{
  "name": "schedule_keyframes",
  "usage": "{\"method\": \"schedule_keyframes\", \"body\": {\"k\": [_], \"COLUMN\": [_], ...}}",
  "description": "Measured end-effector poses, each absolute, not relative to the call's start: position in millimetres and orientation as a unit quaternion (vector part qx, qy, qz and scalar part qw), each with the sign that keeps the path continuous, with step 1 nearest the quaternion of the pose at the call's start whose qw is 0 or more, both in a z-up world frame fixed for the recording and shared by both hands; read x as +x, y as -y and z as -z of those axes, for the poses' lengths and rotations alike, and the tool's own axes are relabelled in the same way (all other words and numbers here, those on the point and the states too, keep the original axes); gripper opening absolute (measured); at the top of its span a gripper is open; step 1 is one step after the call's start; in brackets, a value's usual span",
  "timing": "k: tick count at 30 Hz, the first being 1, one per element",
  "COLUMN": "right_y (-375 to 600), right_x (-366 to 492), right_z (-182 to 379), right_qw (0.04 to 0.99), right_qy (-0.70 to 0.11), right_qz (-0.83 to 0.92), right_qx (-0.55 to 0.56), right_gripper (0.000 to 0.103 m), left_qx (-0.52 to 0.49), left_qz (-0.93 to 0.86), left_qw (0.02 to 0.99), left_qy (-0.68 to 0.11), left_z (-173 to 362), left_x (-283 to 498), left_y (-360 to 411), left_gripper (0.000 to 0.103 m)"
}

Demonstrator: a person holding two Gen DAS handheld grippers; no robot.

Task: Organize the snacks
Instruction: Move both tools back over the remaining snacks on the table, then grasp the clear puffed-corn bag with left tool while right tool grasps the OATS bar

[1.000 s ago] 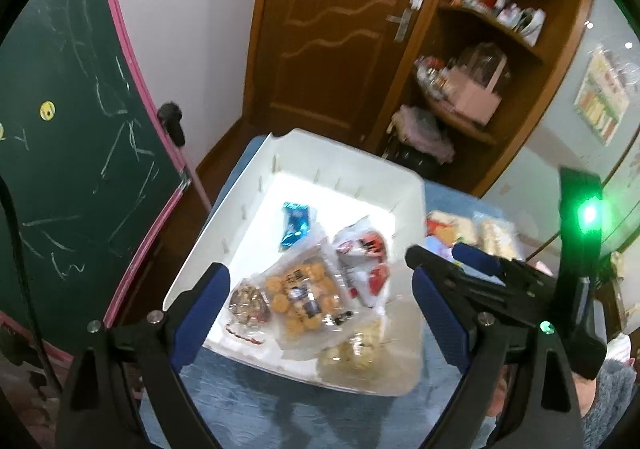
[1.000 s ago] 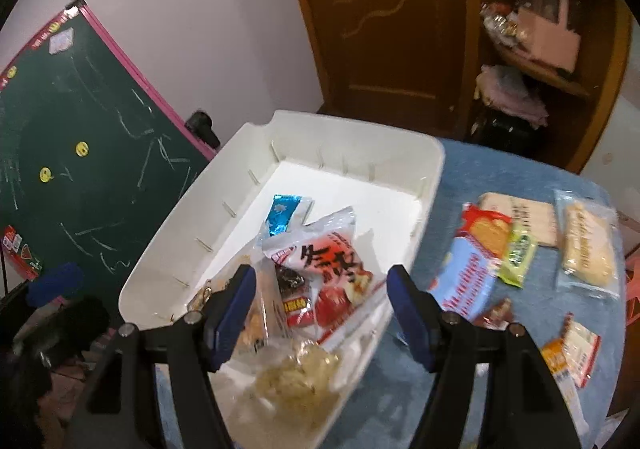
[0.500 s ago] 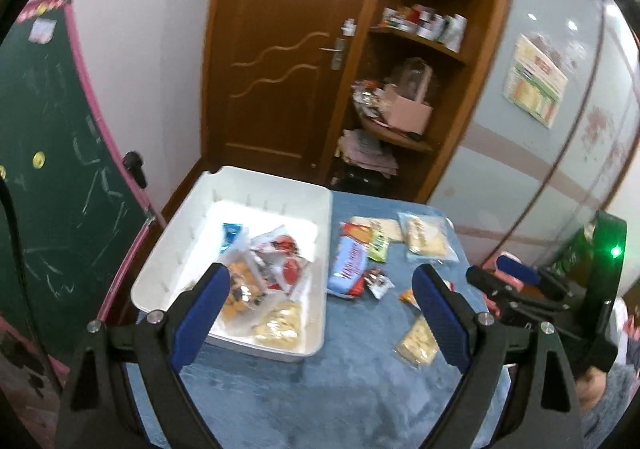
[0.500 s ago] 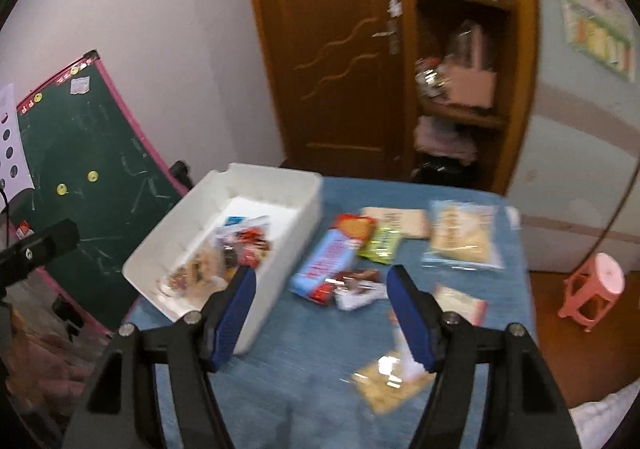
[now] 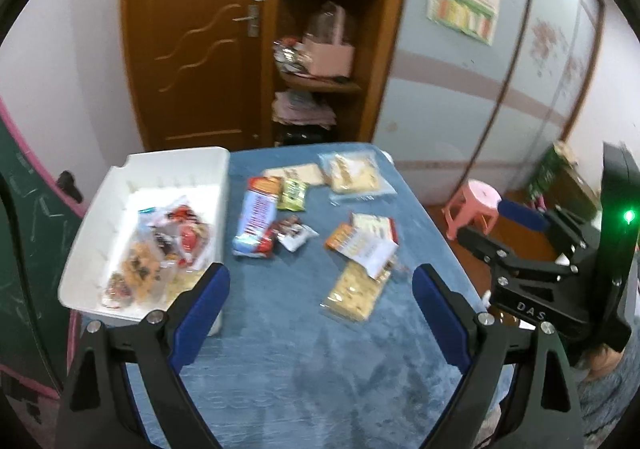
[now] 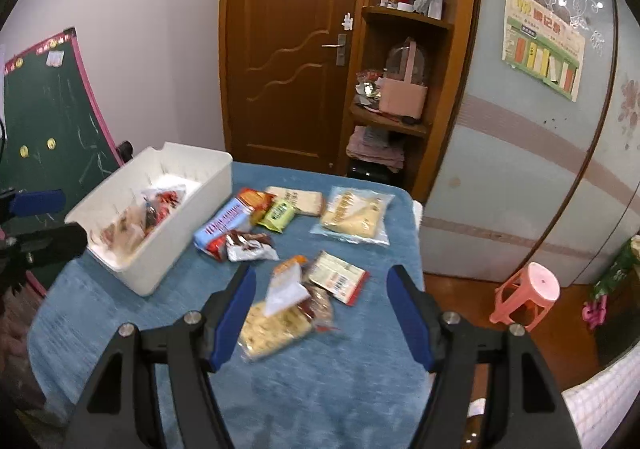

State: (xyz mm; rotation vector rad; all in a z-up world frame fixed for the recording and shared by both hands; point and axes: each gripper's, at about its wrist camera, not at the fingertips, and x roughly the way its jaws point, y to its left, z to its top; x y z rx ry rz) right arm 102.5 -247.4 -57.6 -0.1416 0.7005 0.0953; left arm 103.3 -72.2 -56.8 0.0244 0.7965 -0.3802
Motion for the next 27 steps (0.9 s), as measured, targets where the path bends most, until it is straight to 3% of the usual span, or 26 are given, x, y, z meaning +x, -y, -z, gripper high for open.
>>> {"method": "schedule_keyframes", "body": {"k": [15,27], "right_y": [287,248], "right_x": [166,262], "right_z": [121,175], "right_qw": [0.88,0.801], "right_qy": [-0.463,-0.572], "right_qz": [-0.099,-0.149], "right_qx": [0.035,0.097], "right_gripper": [0.069,0.063], "left_qx": [0.028,0.017], "left_qz": [0.247,0.25], "left_qw": [0.85,0.841], "left_qy": [-0.464,-0.48], "left_z": [175,205], "left_x": [159,179], "left_y": [129,133], "left_gripper": [0.092,0.092]}}
